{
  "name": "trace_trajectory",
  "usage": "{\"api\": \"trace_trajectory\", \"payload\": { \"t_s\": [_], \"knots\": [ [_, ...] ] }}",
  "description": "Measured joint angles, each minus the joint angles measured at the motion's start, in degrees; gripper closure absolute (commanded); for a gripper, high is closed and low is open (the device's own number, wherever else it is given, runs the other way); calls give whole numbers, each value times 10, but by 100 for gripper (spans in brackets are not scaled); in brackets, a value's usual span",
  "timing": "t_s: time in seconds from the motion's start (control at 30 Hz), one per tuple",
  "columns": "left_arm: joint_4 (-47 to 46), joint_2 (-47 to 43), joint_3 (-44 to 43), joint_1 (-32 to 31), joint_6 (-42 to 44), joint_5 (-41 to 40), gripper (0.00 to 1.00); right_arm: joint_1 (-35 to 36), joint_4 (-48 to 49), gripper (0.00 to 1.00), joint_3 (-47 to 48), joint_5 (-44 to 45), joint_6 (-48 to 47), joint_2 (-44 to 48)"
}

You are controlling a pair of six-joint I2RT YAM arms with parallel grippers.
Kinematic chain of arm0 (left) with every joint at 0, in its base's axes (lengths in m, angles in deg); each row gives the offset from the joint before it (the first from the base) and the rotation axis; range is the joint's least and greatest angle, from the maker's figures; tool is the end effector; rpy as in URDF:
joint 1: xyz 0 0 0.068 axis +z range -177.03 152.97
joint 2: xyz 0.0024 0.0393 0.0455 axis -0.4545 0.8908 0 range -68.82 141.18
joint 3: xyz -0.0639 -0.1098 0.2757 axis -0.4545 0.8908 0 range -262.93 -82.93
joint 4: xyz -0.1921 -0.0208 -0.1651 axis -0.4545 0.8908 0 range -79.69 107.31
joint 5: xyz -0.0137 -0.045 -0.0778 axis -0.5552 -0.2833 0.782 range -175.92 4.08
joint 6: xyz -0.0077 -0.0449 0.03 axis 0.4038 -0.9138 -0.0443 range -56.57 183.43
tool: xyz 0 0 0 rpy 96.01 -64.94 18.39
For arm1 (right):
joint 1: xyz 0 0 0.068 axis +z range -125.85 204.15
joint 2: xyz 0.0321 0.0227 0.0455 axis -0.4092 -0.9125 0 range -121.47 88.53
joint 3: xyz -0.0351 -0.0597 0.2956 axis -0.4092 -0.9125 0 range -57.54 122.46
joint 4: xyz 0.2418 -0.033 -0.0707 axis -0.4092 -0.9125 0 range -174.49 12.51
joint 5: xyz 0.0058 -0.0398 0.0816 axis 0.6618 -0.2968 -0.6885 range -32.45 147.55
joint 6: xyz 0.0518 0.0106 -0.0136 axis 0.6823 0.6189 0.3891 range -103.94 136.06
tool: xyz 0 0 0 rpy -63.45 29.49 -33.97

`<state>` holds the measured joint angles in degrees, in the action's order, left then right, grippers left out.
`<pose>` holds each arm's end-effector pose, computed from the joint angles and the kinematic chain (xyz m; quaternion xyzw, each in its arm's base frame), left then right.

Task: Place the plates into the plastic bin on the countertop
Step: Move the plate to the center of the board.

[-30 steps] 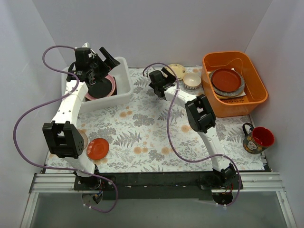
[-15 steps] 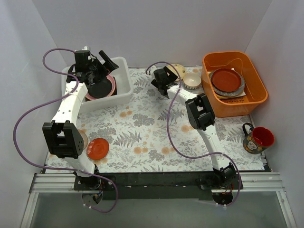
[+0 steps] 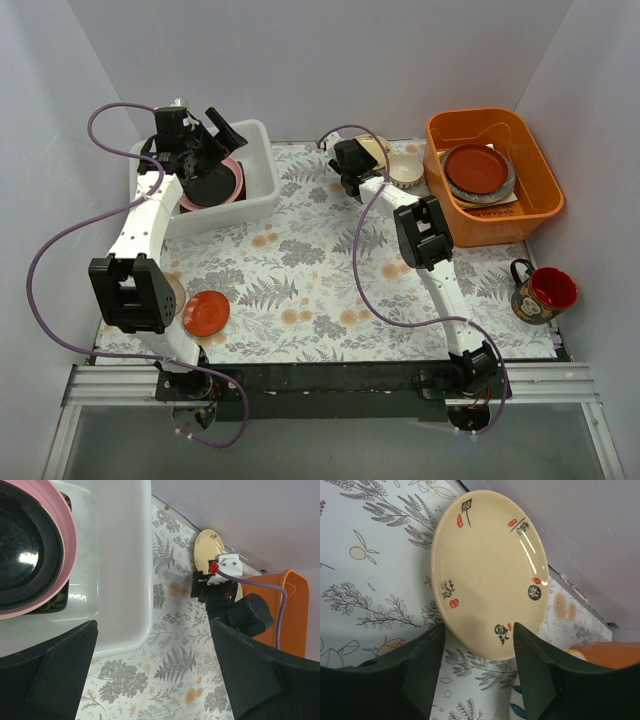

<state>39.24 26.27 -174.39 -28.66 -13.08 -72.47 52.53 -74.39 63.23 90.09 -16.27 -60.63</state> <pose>0.3788 -0.0192 0.3939 -0.4848 0.7258 -0.3805 0.3058 0.5424 0.2705 0.1603 -0.2805 0.7755 -0.2542 0.5052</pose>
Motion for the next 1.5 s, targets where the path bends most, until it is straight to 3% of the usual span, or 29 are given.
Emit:
{"api": "trace_trajectory", "payload": {
  "t_s": [0.13,0.53,0.73,1.13,1.5],
  "knots": [
    [7,0,0,1,2,0,2,-3,-5,52,5,-19,9,-5],
    [13,0,0,4,7,6,2,-4,-15,58,10,-46,10,-8],
    [17,0,0,4,7,11,2,-9,-26,66,14,-68,9,-9],
    [33,0,0,4,4,25,2,-21,-32,90,14,-85,3,-9],
    [37,0,0,4,-2,31,2,-24,-34,99,13,-91,2,-9]
  ]
}}
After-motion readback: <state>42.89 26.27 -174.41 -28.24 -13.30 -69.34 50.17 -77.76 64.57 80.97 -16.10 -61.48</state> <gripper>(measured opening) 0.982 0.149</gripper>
